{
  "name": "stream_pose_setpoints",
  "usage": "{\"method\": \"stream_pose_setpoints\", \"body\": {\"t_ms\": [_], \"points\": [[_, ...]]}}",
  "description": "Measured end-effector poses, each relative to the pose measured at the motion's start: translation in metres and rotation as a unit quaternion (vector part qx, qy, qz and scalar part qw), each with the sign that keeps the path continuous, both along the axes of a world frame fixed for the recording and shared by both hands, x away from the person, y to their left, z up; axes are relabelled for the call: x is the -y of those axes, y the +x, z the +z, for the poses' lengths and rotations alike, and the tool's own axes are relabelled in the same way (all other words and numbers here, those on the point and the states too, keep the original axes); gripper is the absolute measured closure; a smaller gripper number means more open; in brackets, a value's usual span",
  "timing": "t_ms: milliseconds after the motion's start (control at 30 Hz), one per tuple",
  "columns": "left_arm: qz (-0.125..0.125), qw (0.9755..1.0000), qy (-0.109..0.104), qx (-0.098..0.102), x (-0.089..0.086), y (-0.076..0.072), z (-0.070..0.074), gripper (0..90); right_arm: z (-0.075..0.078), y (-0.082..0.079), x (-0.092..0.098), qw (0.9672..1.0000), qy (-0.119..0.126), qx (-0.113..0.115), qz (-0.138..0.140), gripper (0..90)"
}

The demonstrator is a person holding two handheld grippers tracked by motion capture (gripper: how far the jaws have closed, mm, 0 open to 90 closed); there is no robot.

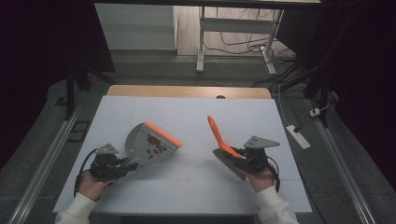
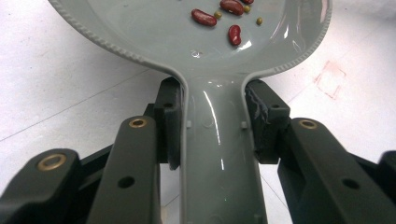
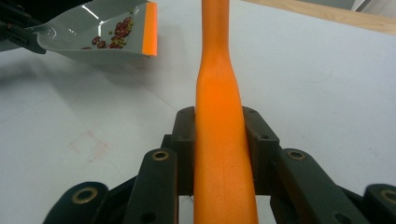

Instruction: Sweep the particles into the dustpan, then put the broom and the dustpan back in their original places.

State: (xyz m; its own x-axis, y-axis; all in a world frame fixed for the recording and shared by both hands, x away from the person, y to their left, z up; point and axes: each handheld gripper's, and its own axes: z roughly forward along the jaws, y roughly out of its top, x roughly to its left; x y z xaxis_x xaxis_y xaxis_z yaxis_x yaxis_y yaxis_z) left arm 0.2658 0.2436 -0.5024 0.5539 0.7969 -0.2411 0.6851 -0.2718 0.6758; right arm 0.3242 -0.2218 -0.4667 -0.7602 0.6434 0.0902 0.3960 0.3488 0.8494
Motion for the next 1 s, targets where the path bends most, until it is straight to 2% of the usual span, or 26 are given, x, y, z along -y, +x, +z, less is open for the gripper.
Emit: {"method": "stream_pose_setpoints", "body": {"t_ms": [300, 733, 1000], "points": [[0.041, 0.9991, 0.004, 0.003, 0.008, -0.009, -0.002, 61.6, 0.002, -0.001, 0.008, 0.9999, -0.001, -0.005, 0.011, 69.3], [0.063, 0.9980, -0.005, 0.007, 0.010, -0.018, -0.002, 61.6, 0.008, -0.005, 0.019, 0.9999, 0.007, -0.005, 0.008, 69.4], [0.087, 0.9962, -0.008, 0.003, 0.011, -0.022, -0.004, 61.6, 0.006, -0.009, 0.020, 0.9997, 0.008, -0.018, 0.012, 69.3]]}}
